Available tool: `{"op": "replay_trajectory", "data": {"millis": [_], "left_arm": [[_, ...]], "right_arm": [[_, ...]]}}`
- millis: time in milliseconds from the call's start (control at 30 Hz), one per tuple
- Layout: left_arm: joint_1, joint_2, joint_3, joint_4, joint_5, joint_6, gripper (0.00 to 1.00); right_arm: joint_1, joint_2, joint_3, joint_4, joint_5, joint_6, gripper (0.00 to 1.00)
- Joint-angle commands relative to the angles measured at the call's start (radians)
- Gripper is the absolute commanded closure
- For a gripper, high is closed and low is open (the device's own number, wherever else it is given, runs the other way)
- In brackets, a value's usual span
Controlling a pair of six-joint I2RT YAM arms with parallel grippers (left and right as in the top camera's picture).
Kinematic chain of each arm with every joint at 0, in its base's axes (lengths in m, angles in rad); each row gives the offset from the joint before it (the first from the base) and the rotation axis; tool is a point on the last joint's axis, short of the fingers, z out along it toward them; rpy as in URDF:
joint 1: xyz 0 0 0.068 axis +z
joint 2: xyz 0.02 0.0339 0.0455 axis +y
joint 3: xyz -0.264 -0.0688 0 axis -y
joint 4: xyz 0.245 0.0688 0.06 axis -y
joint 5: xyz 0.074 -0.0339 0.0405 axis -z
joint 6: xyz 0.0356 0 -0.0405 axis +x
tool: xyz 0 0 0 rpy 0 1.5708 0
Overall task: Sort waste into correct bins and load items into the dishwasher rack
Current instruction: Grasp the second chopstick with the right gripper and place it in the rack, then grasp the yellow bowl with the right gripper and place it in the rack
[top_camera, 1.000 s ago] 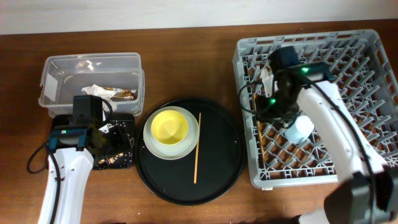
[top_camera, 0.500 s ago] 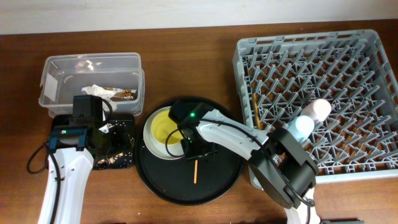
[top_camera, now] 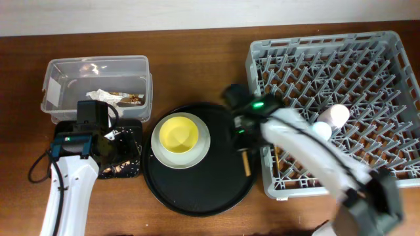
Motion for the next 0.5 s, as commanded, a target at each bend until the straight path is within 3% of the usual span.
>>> {"op": "replay_trajectory", "data": {"millis": [0,67,167,200,233,367,400,433,467], "left_arm": [[0.002,-0.011,0.003,0.002,-0.007,-0.003,0.20],[0.002,-0.011,0.003,0.002,-0.006,-0.003,0.20],[0.002,-0.011,0.003,0.002,-0.006,-0.003,0.20],[0.002,-0.011,0.003,0.002,-0.006,-0.003,0.20],[0.002,-0.011,0.003,0.002,-0.007,-0.003,0.17],[0.002,-0.011,0.002,-0.006,-0.007,-0.003,0.08],[0.002,-0.011,0.002,-0.006,-0.007,-0.003,0.08],[0.002,-0.011,0.002,-0.006,-0.007,-0.003,0.08],[0.002,-0.011,0.002,-0.012,-0.007,-0.003,0.08]], "right_arm": [[-0.193,-0.085,0.014,-0.056,0.019,-0.198,0.96],[-0.283,-0.054,0.014,-0.066,0.012,-0.299,0.96],[-0.287,0.019,0.013,-0.066,0.004,-0.343,0.92],[-0.287,0.027,0.013,-0.065,0.005,-0.343,0.57],[-0.288,0.025,0.014,-0.066,0.005,-0.343,0.52],[-0.286,-0.097,0.112,-0.093,-0.060,-0.317,0.49],[-0.286,-0.139,0.173,-0.067,-0.188,-0.321,0.08],[-0.286,-0.156,0.175,-0.019,-0.290,-0.320,0.01],[-0.280,-0.142,0.175,0.048,-0.420,-0.319,0.01]]}}
